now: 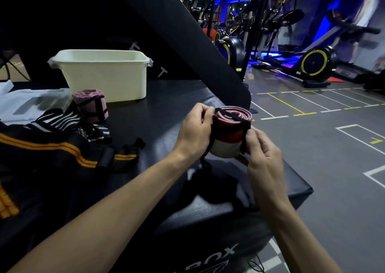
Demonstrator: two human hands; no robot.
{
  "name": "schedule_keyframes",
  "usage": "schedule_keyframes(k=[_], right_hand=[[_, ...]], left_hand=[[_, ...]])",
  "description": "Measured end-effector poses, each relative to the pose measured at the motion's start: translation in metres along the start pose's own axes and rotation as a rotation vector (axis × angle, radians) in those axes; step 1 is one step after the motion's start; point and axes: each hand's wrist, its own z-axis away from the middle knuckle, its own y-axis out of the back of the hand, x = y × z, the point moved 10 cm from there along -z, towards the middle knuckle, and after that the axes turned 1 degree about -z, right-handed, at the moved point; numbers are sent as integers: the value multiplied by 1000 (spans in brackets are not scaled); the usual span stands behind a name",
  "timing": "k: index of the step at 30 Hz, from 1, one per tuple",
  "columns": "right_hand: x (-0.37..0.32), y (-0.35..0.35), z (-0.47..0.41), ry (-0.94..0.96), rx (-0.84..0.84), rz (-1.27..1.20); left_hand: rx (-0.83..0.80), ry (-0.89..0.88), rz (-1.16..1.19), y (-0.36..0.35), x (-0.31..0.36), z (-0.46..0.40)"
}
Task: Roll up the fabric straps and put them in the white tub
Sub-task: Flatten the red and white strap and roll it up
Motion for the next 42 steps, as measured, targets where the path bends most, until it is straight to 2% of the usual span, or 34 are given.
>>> schedule_keyframes(k=[2,4,8,13,17,22,27,35,39,42], right_hand=[[-4,-18,5,19,-86,54],[-3,-24,10,32,-89,117],[-5,-14,8,43,-17,134],[-4,0,6,50,-24,48],[2,8,4,41,-49,120],[9,3,6,49,-146,176],[-1,-7,9,61,-271,186],[4,-15,14,4,-452,186],[15,-10,17,-25,-428,297],[18,-12,17,-29,-408,283]], left_hand=[[28,-45,-45,2,5,1],[0,-73,-39,-1,8,3],[-173,-84,26,-18,9,5],[-418,-147,84,-27,20,9],[-516,-168,64,-24,23,12],[-451,-158,15,-21,20,10],[-485,-169,5,-17,22,6],[-546,-19,33,-17,6,8],[-540,-20,-30,-15,7,7],[-492,-17,-87,-10,7,3]])
